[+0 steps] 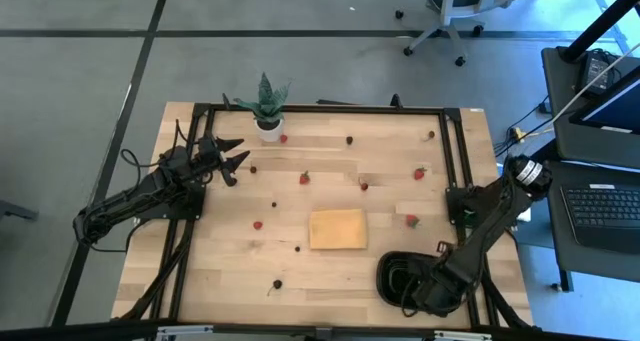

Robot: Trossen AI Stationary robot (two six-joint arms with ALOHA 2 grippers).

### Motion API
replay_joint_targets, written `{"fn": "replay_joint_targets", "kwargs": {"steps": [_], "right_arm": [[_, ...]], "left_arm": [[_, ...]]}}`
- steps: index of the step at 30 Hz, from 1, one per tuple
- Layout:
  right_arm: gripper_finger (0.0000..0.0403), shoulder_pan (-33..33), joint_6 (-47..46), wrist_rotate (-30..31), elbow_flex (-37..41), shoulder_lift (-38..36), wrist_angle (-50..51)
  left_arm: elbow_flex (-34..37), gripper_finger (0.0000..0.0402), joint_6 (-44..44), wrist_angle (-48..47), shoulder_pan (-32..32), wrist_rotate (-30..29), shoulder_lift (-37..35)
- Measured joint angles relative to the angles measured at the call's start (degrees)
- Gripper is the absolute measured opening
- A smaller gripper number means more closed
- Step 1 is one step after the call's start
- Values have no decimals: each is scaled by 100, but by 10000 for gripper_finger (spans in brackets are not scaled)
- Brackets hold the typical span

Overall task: Pick and placing Produce into tupperware
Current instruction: Put the black berry into the black container

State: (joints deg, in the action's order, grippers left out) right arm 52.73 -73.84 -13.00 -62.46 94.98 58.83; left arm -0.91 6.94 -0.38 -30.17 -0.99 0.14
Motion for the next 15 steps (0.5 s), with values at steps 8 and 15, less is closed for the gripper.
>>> {"fn": "replay_joint_targets", "kwargs": {"steps": [8, 15], "right_arm": [[107, 370, -340, 152, 4, 396, -321], [107, 531, -695, 304, 4, 435, -413]], "left_arm": [[-1, 215, -2, 0, -2, 0, 2], [0, 215, 2, 0, -2, 0, 0]]}}
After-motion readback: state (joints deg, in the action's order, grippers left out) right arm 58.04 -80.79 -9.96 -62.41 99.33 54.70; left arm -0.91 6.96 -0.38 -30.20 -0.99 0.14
